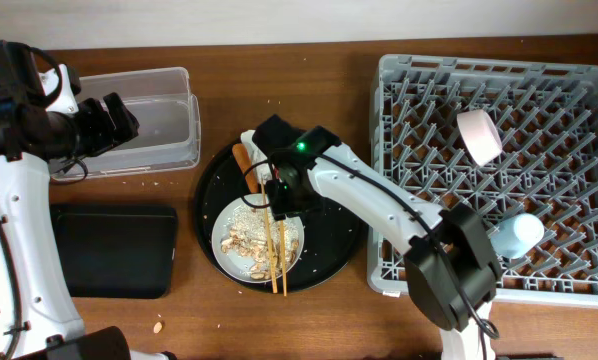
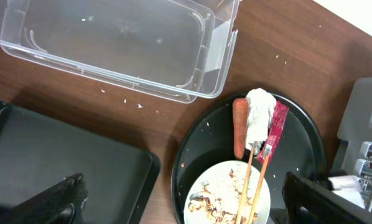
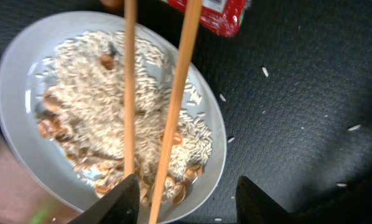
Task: Sort waste into correct bins and load items into the dishwasher rack
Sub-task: 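Grasp one chopstick with the right gripper and place it in the rack, then grasp the second chopstick with the right gripper and place it in the rack, then grasp the red wrapper with the left gripper and drop it in the clear bin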
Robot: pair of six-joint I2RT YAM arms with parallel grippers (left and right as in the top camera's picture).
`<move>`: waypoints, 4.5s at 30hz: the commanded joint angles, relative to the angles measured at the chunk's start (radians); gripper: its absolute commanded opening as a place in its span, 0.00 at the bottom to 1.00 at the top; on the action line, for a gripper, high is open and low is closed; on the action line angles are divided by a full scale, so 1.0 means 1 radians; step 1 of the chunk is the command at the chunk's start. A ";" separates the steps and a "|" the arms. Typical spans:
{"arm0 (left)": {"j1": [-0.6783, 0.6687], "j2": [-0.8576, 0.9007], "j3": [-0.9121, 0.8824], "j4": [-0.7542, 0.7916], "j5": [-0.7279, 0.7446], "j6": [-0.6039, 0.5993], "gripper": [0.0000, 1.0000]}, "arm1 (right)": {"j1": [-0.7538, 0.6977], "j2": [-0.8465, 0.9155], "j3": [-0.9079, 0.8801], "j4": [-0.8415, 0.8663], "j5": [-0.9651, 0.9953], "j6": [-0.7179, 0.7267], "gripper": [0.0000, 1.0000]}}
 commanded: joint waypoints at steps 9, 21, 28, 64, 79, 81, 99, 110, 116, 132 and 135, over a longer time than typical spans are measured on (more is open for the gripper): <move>0.003 -0.024 0.009 0.000 -0.007 -0.012 0.99 | 0.045 0.084 -0.057 0.071 -0.031 0.050 0.29; 0.003 -0.024 0.009 0.000 -0.007 -0.012 0.99 | -0.164 -0.361 -0.094 0.063 0.200 -0.005 0.04; 0.003 -0.024 0.009 -0.001 -0.007 -0.012 0.99 | -0.483 -0.299 -0.095 0.039 0.208 -0.260 0.04; 0.003 -0.024 0.009 0.000 -0.007 -0.012 0.99 | 0.048 -0.158 -0.011 0.040 0.183 -0.057 0.04; 0.003 -0.024 0.009 -0.001 -0.007 -0.012 0.99 | -0.488 -0.115 -0.013 -0.025 0.232 -0.155 0.31; 0.003 -0.024 0.009 0.000 -0.007 -0.012 0.99 | -0.486 -0.177 -0.013 -0.031 0.221 -0.156 0.42; 0.003 -0.024 0.009 0.000 -0.007 -0.012 0.99 | -0.413 -1.362 -0.234 -0.175 0.580 -0.253 0.98; 0.003 -0.024 0.009 -0.001 -0.007 -0.012 0.99 | -0.663 -2.001 -1.529 0.972 0.129 -0.252 0.98; 0.003 -0.024 0.009 0.000 -0.007 -0.012 1.00 | -0.663 -2.066 -1.696 1.049 0.135 -0.249 0.98; -0.259 0.088 -0.006 0.156 0.079 -0.113 0.89 | -0.663 -2.063 -1.696 1.015 0.135 -0.249 0.98; -0.539 0.281 -0.006 0.244 -0.323 -0.114 0.83 | -0.663 -2.063 -1.696 1.015 0.135 -0.249 0.98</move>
